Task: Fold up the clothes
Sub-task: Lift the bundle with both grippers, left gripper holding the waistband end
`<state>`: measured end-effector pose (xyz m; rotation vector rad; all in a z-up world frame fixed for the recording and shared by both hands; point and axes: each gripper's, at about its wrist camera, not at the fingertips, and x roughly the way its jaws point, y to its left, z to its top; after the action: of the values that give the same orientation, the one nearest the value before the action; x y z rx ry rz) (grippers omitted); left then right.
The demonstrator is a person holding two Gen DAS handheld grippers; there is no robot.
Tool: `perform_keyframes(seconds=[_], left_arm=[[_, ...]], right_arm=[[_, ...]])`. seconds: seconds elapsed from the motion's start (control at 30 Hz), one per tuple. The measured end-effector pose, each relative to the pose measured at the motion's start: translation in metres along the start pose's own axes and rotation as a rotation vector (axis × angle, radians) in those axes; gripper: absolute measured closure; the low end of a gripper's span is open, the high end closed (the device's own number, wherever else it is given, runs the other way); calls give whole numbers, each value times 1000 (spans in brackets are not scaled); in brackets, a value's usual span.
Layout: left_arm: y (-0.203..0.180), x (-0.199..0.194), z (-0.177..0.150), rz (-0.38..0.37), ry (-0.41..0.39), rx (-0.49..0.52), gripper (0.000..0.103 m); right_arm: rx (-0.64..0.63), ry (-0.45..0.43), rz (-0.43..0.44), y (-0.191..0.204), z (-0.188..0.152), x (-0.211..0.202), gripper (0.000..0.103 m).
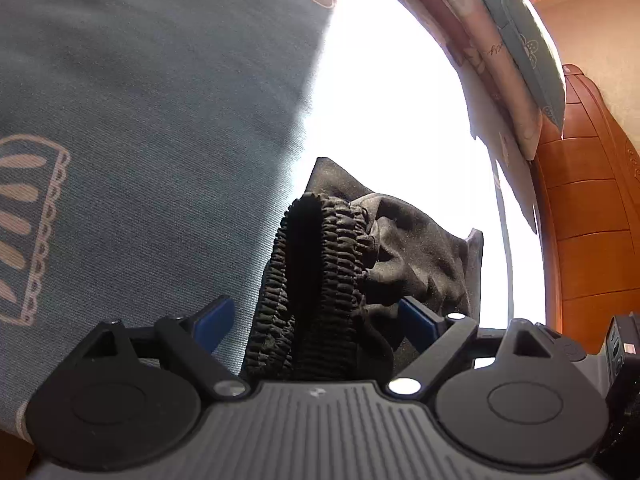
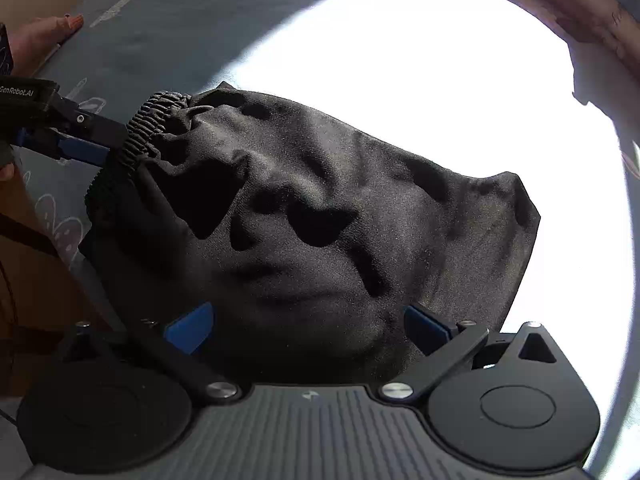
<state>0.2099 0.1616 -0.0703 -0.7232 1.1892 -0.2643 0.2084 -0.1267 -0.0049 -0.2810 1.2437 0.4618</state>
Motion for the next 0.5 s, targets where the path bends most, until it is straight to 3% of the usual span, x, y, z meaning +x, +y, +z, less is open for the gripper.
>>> perform_keyframes(seconds=[0.13, 0.17, 0.5], left_arm=[[3, 19, 13, -10, 43, 29, 15], [3, 22, 15, -32, 51, 40, 11], [1, 55, 50, -200, 180, 52, 11]], right_arm=[[-12, 17, -3, 4, 10, 5, 0], [-18, 19, -2, 5, 13, 7, 0], [41, 0, -14, 9, 34, 12, 0]])
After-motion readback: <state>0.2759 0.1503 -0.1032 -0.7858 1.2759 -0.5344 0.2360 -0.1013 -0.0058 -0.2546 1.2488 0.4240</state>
